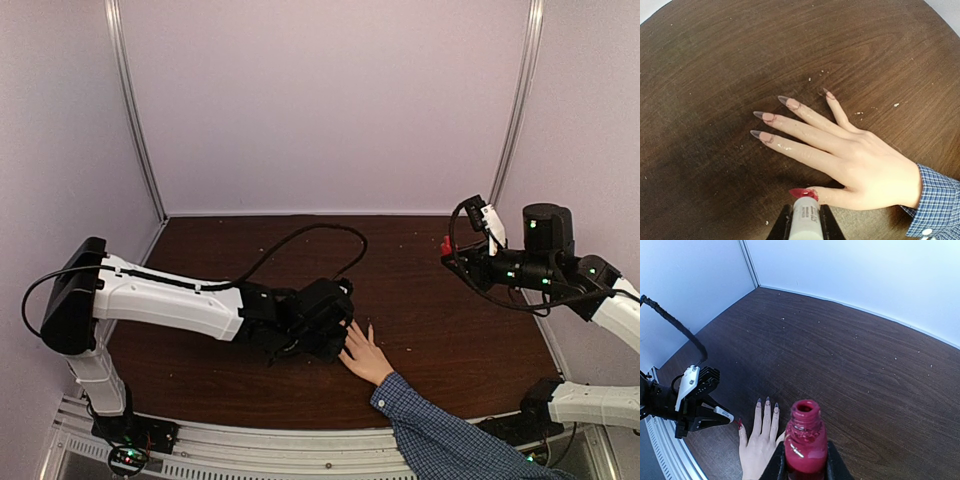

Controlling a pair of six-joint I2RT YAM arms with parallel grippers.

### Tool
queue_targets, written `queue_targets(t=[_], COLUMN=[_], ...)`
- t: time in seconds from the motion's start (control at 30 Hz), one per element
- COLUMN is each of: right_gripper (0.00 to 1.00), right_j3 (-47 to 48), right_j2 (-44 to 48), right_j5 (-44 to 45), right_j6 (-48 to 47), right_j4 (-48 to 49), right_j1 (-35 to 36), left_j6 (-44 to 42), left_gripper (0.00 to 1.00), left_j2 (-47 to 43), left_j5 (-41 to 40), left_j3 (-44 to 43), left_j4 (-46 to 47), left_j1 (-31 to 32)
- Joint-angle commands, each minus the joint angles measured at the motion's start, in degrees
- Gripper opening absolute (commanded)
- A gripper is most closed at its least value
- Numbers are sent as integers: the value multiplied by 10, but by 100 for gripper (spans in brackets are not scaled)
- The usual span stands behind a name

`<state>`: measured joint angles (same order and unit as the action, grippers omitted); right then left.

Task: Paint the nails
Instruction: Paint the nail with the hand.

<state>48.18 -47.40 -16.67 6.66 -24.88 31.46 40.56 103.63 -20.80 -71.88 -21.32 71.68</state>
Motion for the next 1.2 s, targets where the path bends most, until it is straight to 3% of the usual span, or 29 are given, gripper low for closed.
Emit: queue_targets(t=[0.0, 1.17], right_gripper=[0, 0], right_j3=[2, 0], right_j2=[5, 5], right_j5=[4, 3], right_j6=[2, 2], right_j4=[5, 6], right_j1=[-4, -5], left_j6=[7, -5], left_gripper=[0, 0], left_j2=[12, 22], left_j5=[-1, -4], left_j3=[-18, -34], left_j4=[5, -14], left_j1=[-2, -1])
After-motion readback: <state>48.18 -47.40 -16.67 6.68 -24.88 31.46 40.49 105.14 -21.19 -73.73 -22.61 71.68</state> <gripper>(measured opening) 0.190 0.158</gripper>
